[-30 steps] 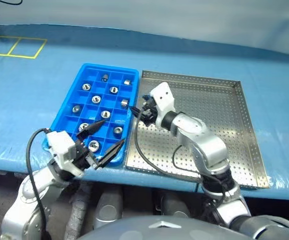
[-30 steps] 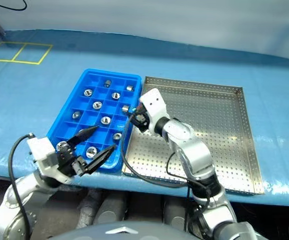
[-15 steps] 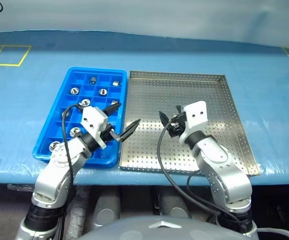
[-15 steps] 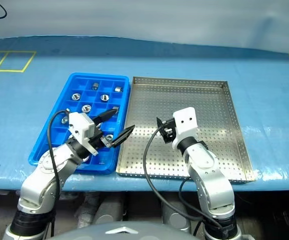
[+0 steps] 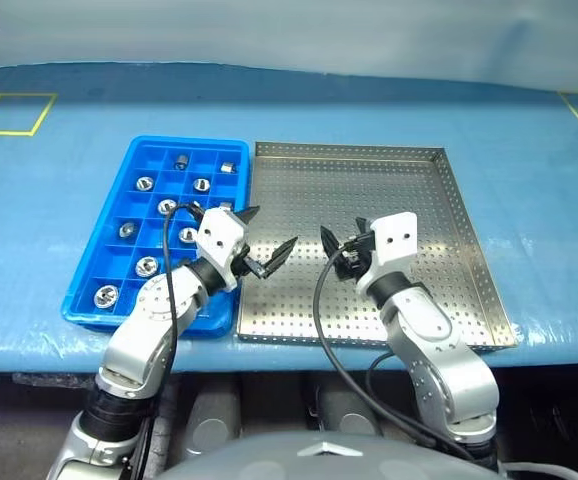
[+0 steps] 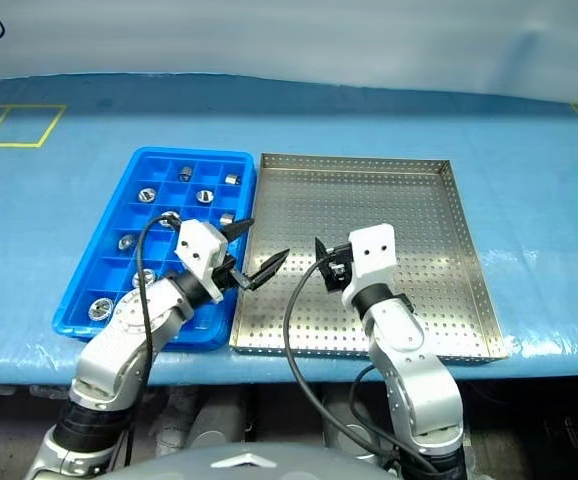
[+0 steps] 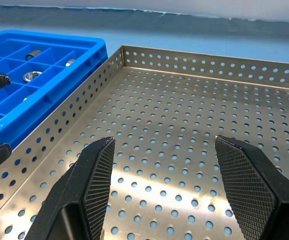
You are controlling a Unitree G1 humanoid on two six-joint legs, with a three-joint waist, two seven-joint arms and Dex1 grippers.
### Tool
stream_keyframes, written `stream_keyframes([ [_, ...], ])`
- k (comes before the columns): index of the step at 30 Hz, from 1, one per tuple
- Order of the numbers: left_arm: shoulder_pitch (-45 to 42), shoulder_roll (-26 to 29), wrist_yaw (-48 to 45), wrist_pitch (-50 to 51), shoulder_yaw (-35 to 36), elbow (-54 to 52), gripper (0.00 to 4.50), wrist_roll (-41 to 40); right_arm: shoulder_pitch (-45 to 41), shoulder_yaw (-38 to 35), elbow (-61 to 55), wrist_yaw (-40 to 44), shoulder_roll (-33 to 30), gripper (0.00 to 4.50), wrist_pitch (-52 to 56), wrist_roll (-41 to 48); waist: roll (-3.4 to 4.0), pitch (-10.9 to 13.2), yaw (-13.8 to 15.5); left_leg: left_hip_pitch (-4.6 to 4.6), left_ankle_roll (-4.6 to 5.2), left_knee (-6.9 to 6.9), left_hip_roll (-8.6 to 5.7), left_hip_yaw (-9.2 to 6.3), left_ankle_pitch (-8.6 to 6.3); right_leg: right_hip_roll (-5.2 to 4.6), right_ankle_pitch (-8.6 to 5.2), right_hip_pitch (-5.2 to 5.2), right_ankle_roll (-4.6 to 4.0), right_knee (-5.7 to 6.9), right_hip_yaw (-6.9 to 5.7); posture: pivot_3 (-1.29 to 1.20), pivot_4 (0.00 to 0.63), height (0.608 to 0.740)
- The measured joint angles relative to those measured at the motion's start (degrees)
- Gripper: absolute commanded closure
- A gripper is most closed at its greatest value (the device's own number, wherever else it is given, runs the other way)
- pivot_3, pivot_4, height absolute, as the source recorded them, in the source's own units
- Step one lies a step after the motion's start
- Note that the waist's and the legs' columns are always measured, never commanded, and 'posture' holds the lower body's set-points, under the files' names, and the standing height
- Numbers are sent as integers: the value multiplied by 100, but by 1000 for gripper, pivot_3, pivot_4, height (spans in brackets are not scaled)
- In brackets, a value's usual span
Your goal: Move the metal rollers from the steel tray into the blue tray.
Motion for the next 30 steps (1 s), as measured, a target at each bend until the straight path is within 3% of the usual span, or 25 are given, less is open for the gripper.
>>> stream_keyframes([
  [30,223,-118,-11,-155,89,-6,0,304,-55,59,-10,162,-272,1158,2,152,0,0,79,0,0,3,-1,-1,0,-1,1,3,2,0,-1,45,150,740],
])
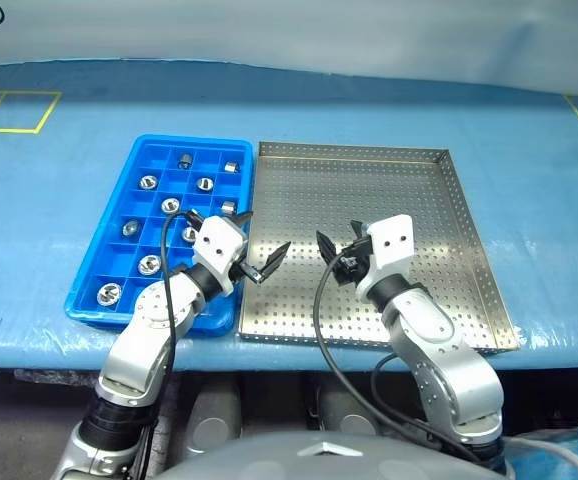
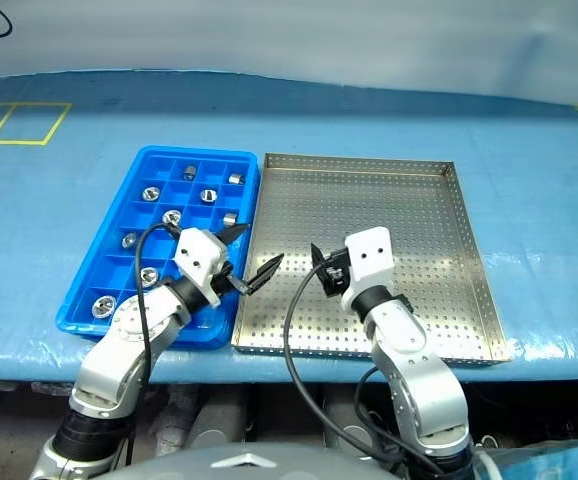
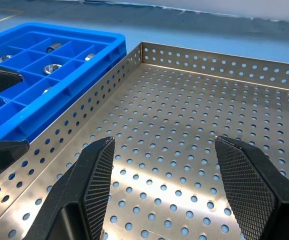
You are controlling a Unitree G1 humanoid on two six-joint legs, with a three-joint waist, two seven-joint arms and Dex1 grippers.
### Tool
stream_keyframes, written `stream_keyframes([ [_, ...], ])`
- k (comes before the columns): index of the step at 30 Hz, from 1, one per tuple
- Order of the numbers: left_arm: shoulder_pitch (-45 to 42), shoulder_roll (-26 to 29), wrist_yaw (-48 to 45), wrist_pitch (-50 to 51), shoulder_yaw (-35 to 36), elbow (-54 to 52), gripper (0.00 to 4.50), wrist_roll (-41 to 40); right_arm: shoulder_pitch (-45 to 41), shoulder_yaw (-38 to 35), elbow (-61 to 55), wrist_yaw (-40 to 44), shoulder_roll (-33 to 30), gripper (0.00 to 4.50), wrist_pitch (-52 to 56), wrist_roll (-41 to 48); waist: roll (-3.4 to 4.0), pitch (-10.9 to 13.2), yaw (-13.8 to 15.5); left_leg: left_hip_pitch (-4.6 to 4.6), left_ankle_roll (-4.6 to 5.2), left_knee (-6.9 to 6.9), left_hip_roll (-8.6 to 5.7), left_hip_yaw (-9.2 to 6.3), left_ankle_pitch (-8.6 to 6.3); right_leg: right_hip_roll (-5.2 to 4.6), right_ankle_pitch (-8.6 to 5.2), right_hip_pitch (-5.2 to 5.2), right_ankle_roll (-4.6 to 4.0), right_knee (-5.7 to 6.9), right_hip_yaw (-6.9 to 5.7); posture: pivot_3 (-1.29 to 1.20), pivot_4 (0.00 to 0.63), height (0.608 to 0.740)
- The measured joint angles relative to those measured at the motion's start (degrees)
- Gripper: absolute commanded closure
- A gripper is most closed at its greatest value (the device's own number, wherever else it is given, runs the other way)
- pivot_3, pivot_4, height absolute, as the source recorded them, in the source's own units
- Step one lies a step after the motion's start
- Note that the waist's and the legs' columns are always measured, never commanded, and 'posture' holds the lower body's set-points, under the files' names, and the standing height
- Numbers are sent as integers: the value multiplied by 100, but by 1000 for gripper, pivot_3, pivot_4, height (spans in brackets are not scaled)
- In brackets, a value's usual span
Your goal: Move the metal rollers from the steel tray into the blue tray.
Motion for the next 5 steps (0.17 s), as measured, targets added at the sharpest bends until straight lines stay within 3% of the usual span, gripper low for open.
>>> stream_keyframes([
  [5,-2,4,-40,-16,-5,0,0,4,1,3,0,-6,-12,1158,0,-7,0,0,-2,0,0,0,0,0,0,0,0,0,0,0,0,40,150,740],
])
